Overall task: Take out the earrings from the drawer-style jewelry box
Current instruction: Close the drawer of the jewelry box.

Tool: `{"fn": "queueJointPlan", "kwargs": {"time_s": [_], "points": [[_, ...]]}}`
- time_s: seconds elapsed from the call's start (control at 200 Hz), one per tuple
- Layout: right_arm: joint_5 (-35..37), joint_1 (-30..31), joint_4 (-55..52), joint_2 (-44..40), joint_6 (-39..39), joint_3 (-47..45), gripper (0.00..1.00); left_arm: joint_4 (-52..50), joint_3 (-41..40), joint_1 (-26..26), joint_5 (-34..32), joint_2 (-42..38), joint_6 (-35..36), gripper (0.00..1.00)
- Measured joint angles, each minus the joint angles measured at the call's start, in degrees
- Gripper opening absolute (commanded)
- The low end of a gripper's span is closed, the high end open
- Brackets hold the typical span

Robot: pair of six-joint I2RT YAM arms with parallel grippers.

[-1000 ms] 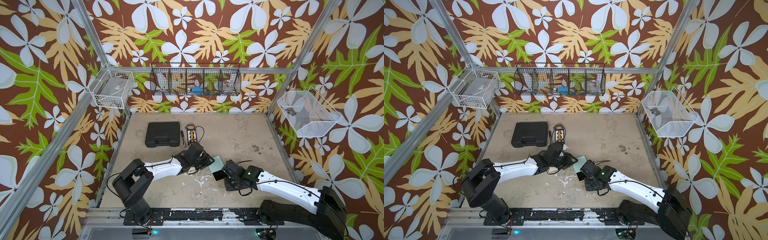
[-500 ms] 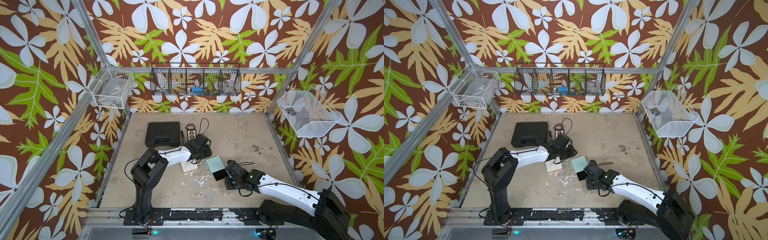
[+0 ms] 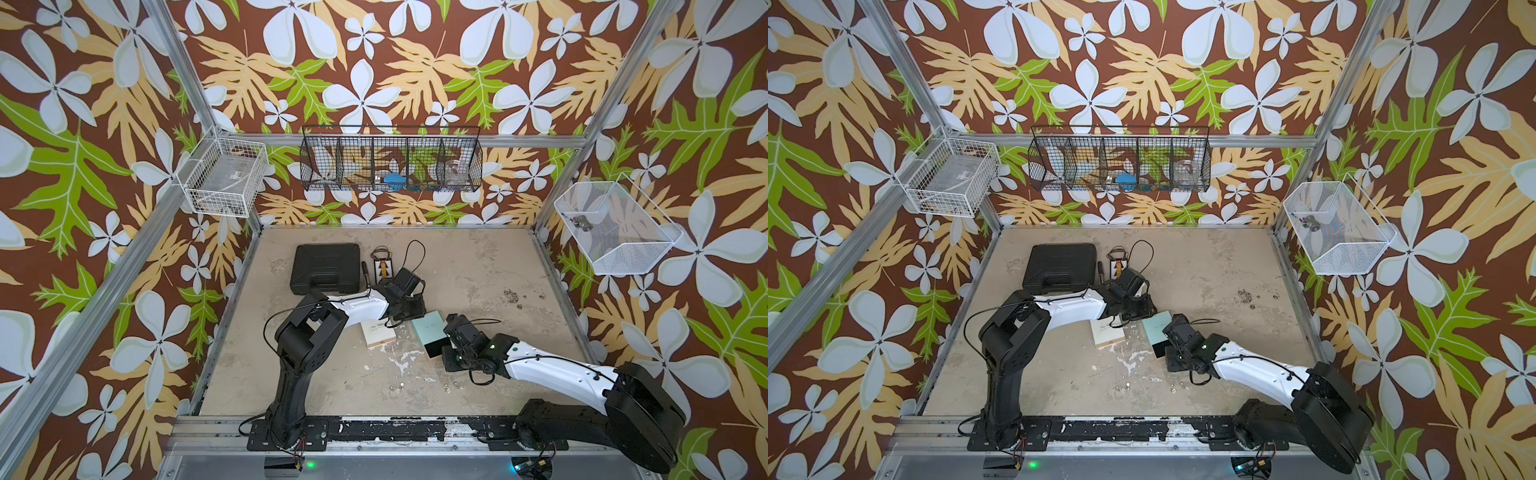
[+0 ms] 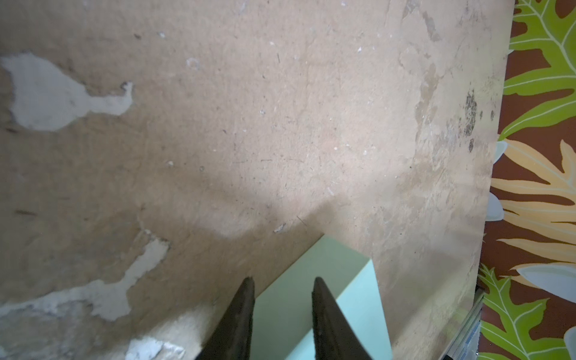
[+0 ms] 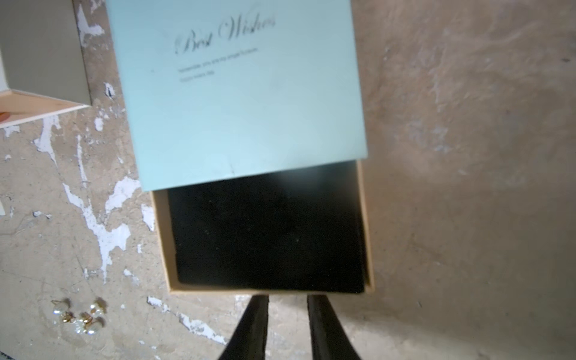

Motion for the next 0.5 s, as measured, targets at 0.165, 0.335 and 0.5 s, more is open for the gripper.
{"fn": "queueJointPlan", "kwargs": {"time_s": [0.165, 0.335, 0.5], "points": [[-0.8, -0.7, 1.5, 2.6, -1.2, 1.8, 0.25, 1.0, -1.4, 0.0, 1.4, 0.0, 0.4, 0.33], [-1.0, -1.6, 2.8, 5.2, -1.6, 3.8, 0.25, 2.1, -3.0, 0.0, 2.3, -0.6, 0.3, 0.33], [-1.4, -1.9, 3.1, 7.5, -2.6, 5.5, 0.25, 3.1, -3.1, 0.0, 2.6, -1.1, 0.3, 0.33]]}}
